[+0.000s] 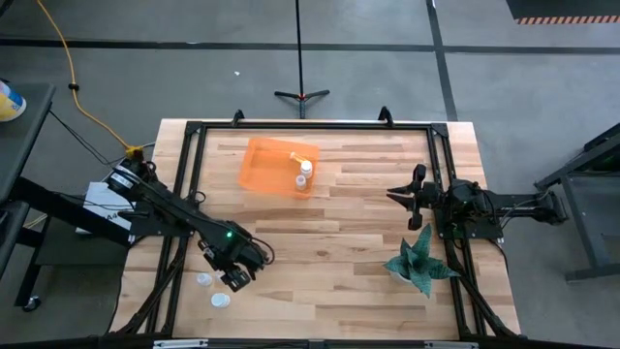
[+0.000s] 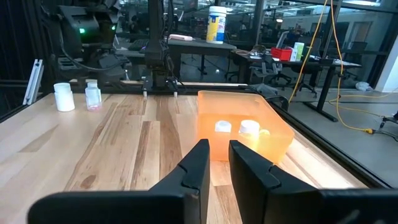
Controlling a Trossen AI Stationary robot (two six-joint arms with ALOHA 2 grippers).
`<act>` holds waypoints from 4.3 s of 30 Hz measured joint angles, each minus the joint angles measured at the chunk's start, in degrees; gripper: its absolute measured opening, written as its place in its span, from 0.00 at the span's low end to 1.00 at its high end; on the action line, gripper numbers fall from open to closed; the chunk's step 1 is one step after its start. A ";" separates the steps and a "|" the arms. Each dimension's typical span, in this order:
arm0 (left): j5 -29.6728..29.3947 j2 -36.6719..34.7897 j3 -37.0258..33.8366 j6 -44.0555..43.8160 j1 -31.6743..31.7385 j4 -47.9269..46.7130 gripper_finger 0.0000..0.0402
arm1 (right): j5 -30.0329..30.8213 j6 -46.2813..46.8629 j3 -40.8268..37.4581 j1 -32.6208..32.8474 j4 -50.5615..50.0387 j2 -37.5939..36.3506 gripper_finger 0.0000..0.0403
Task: Pick and place pill bottles into a basket
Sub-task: Put the transparent pill bottle into the orange bin, then put the left white pill bottle into the orange bin
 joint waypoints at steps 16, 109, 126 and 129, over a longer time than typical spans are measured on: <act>0.05 0.00 -4.77 2.87 0.07 4.27 0.62 | 0.00 -0.90 0.00 0.02 0.00 0.00 0.13; -25.43 16.73 36.85 69.11 63.21 -30.12 0.53 | -0.25 -4.81 0.00 0.00 -0.05 0.02 0.13; -24.25 6.88 36.67 52.18 27.41 -30.46 0.53 | -0.35 -4.96 0.00 0.01 -0.07 0.07 0.13; -24.30 7.35 36.67 45.84 19.75 -30.51 0.53 | -0.37 -4.93 0.00 0.00 -0.06 0.07 0.12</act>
